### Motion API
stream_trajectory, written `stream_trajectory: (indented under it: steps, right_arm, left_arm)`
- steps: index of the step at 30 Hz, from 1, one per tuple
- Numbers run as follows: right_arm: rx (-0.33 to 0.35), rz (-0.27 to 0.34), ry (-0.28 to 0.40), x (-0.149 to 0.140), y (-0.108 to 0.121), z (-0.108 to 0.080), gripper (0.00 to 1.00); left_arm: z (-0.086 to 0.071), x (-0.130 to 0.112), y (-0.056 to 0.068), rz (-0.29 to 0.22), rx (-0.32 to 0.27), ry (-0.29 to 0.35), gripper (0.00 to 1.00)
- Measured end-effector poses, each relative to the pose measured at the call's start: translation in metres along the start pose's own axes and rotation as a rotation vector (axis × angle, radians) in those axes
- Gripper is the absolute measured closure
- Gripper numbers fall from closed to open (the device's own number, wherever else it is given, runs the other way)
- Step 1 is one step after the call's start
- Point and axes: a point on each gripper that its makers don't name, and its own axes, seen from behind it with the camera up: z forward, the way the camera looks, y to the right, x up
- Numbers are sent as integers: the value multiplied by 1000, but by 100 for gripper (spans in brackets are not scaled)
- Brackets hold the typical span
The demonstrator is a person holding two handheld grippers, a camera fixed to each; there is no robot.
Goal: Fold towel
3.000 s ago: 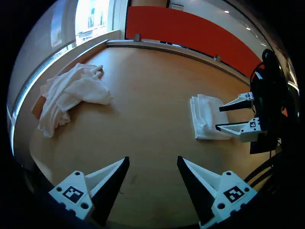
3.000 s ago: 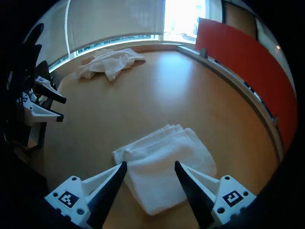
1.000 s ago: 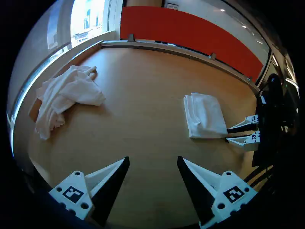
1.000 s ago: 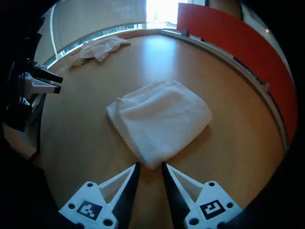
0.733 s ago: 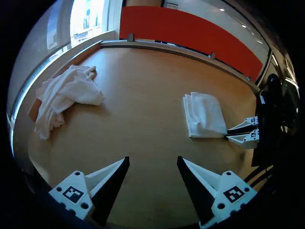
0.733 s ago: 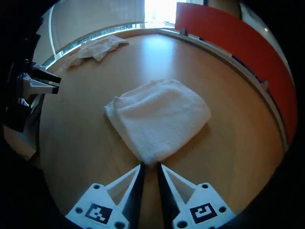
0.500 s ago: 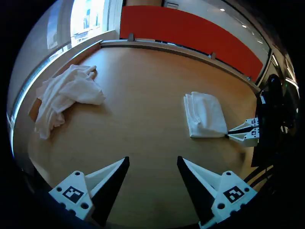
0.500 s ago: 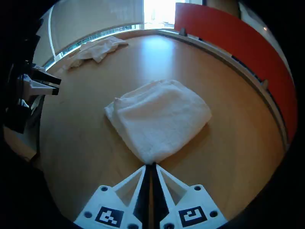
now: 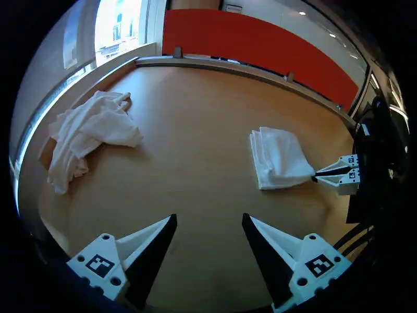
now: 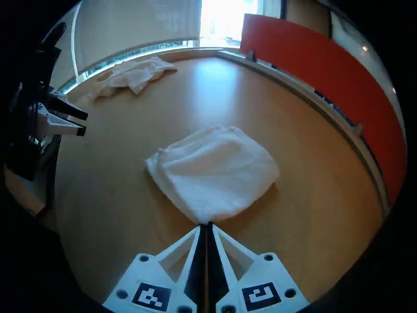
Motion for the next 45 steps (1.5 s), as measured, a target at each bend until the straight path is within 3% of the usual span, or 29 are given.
stream_trajectory:
  steps: [11,23,35,45]
  right_arm:
    - [-59,-39,127,68,22,-31,98]
    - [-126,-84,271,142,44,-81,98]
    - [-171,-77,286,145,62,-107,98]
    - [-198,-12,302,132,88,-134,98]
  left_arm:
    - [-5,17,1,20,-7,27,7]
    - [-9,38,7,49,-26,56,7]
    - [-6,49,19,75,-58,64,7]
    - [-4,54,26,98,-69,64,7]
